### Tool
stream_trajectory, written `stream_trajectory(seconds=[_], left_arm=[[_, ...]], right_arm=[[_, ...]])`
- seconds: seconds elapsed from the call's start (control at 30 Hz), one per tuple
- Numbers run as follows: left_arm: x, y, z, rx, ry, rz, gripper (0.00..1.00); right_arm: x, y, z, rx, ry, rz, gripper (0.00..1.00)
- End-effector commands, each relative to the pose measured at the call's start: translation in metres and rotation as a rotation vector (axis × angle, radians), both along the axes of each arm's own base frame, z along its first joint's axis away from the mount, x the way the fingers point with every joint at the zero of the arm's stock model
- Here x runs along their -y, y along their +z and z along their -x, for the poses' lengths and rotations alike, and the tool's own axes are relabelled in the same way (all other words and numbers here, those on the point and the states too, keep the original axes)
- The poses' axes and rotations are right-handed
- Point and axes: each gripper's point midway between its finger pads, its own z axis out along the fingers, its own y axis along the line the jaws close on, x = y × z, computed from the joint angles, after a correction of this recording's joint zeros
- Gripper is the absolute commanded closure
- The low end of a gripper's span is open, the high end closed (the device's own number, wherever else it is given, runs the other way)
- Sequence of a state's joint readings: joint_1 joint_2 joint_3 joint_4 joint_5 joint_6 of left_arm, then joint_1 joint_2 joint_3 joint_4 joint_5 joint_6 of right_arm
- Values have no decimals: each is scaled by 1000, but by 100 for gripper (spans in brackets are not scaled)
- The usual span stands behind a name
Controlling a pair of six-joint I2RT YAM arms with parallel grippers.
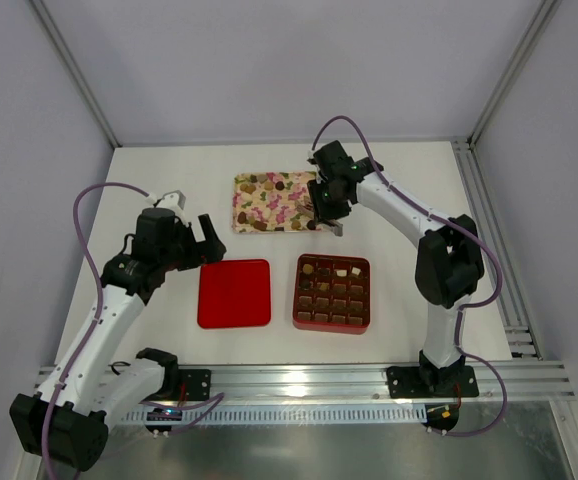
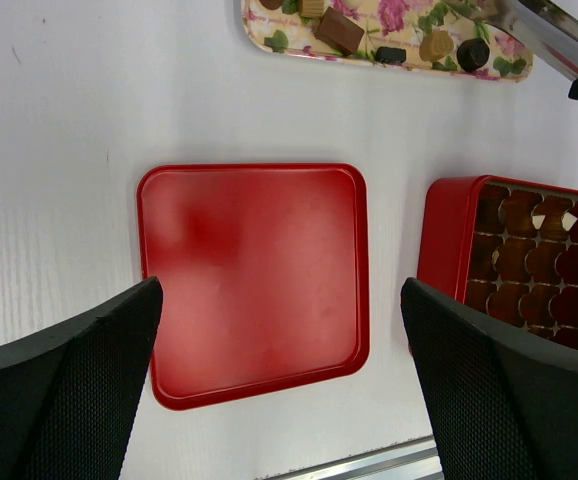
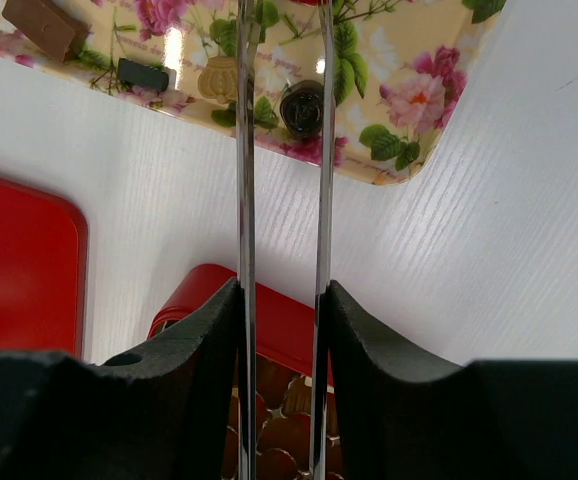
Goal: Pack the chocolate
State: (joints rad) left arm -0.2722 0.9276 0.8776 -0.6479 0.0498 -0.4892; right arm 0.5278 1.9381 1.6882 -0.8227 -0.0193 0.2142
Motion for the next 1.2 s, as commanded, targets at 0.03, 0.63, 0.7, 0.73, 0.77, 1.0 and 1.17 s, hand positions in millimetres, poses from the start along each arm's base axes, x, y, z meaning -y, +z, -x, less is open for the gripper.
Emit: stream_trajectory(seconds=[0.03, 0.63, 0.7, 0.73, 0.77, 1.0, 1.17], left_arm=[[0, 14, -5, 42, 3, 10, 0], [-1, 14, -5, 45, 5, 6, 1], [-1, 15, -5, 46, 6, 8, 0], [-1, 14, -5, 44, 4, 7, 0], [-1, 15, -5, 46, 4, 8, 0], [-1, 15, -5, 46, 5, 7, 0], [-1, 16, -4, 49, 4, 8, 0]], right_arm=[[-6, 11, -8, 31, 15, -27, 60], [0, 42, -11, 72, 0, -54, 65], [0, 45, -10, 76, -2, -59, 65], [1, 47, -10, 79, -4, -63, 65], [1, 49, -10, 84, -5, -67, 65], [3, 58, -8, 98, -11, -82, 65], [5, 66, -7, 110, -17, -90, 65]])
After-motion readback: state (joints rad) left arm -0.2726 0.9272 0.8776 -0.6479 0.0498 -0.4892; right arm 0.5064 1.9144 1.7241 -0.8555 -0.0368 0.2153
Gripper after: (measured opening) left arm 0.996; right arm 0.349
